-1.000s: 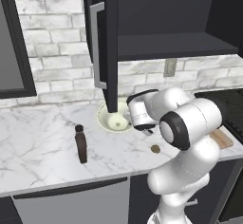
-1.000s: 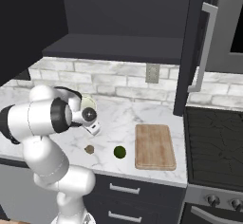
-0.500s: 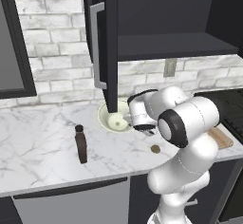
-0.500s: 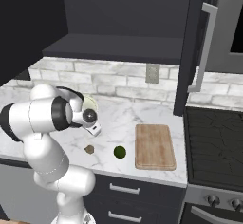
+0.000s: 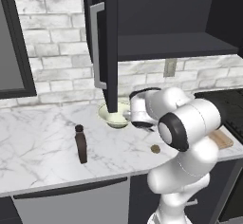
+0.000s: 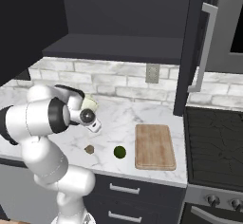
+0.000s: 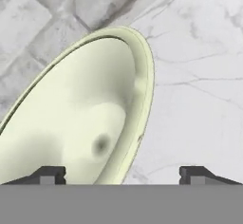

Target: Open the cabinet. Place the bowl and condiment on the counter. Then place the lime and garlic on the cutting board.

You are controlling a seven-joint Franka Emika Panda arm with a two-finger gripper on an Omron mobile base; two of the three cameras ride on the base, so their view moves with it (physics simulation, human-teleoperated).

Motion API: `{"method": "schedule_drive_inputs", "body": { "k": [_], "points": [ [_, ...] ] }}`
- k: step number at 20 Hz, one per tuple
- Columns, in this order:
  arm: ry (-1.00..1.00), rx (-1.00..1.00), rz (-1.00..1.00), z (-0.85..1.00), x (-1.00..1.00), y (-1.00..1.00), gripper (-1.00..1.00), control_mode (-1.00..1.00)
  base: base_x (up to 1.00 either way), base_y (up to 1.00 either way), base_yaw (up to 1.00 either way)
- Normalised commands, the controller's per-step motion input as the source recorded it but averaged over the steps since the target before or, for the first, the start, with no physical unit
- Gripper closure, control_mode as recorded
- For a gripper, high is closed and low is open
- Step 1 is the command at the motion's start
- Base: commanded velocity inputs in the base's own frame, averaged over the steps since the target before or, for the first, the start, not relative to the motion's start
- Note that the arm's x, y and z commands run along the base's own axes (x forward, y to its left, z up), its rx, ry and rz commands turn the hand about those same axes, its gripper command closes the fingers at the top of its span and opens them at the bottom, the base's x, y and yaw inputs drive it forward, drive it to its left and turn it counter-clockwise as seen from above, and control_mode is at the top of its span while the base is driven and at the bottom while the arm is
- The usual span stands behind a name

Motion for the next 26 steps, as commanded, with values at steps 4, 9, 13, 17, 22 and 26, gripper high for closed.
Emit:
{"method": "schedule_drive_inputs", "body": {
  "k": [4, 9, 13, 17, 22, 26],
  "points": [
    [-0.21, 0.0, 0.01, 0.03, -0.4, -0.13, -1.0, -1.0, 0.0, 0.0, 0.0],
    [-0.2, 0.0, 0.0, 0.11, -0.62, -0.43, -1.0, -1.0, 0.0, 0.0, 0.0],
    [-0.09, 0.0, 0.01, 0.37, -0.52, -0.5, -1.0, -1.0, 0.0, 0.0, 0.0],
    [0.03, -0.02, 0.07, 0.73, -0.15, -0.39, -1.0, -1.0, 0.0, 0.0, 0.0],
    [0.08, -0.04, 0.12, 0.97, -0.01, -0.29, -1.0, -1.0, 0.0, 0.0, 0.0],
    [0.08, -0.02, 0.08, 0.83, -0.15, -0.41, -1.0, -1.0, 0.0, 0.0, 0.0]
  ]
}}
